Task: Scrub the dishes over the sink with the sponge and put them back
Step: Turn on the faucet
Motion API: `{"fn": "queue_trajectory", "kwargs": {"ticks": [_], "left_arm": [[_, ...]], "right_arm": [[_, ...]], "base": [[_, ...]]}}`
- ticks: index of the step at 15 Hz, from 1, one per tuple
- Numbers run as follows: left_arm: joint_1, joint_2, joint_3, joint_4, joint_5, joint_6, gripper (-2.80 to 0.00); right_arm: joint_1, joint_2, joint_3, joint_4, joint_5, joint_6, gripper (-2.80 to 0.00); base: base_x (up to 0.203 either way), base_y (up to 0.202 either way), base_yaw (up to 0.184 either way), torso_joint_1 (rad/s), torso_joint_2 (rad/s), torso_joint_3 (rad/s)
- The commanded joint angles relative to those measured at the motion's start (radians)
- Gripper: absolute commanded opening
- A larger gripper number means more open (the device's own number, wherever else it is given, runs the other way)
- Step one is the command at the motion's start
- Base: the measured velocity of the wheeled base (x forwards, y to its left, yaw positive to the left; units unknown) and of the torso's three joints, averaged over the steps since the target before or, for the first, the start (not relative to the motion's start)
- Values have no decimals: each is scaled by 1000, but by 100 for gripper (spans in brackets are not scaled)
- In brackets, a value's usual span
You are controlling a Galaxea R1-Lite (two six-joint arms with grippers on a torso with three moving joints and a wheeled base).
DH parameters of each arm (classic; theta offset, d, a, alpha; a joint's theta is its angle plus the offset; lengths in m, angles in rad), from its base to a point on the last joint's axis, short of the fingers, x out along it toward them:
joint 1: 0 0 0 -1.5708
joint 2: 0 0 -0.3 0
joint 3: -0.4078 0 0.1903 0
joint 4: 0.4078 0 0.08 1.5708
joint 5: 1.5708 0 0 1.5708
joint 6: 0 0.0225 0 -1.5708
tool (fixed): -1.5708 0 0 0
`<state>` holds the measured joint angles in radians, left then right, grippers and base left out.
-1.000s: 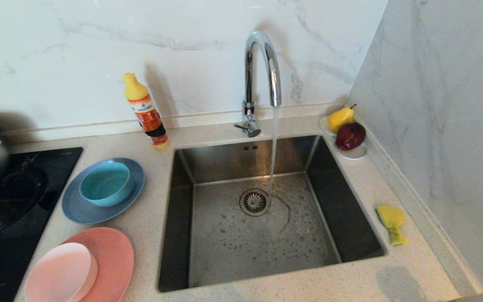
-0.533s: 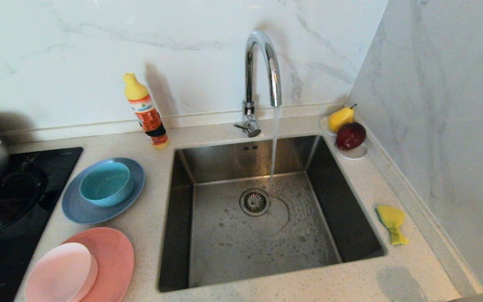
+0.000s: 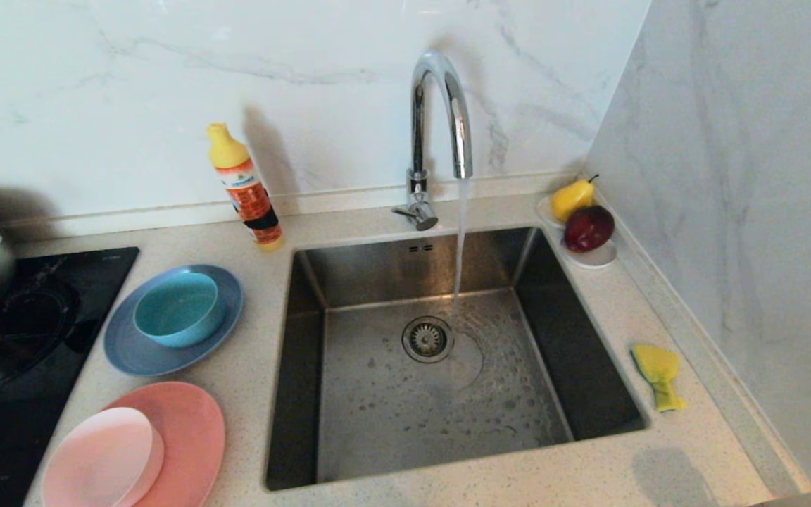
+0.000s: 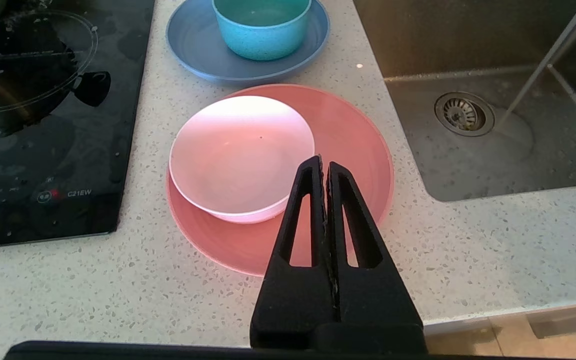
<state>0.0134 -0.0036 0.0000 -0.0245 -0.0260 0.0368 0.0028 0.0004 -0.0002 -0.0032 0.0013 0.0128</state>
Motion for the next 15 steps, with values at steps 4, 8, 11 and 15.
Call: {"fn": "queue_trajectory", "kwargs": {"ticks": [4, 8, 11, 15], "left_arm": [[0, 4, 15, -2, 0, 0, -280], [0, 4, 15, -2, 0, 0, -280], [0, 4, 15, -2, 0, 0, -280], [0, 4, 15, -2, 0, 0, -280]], "right_arm": [[0, 0, 0, -1, 0, -2, -280], [-1, 2, -24, 16, 4, -44, -280], [-1, 37, -195, 92, 40, -53, -280], [-4, 202, -459, 231, 157, -92, -280]], "base": [[0, 0, 0, 0, 0, 0], [0, 0, 0, 0, 0, 0], [0, 0, 0, 0, 0, 0], [0, 0, 0, 0, 0, 0]]}}
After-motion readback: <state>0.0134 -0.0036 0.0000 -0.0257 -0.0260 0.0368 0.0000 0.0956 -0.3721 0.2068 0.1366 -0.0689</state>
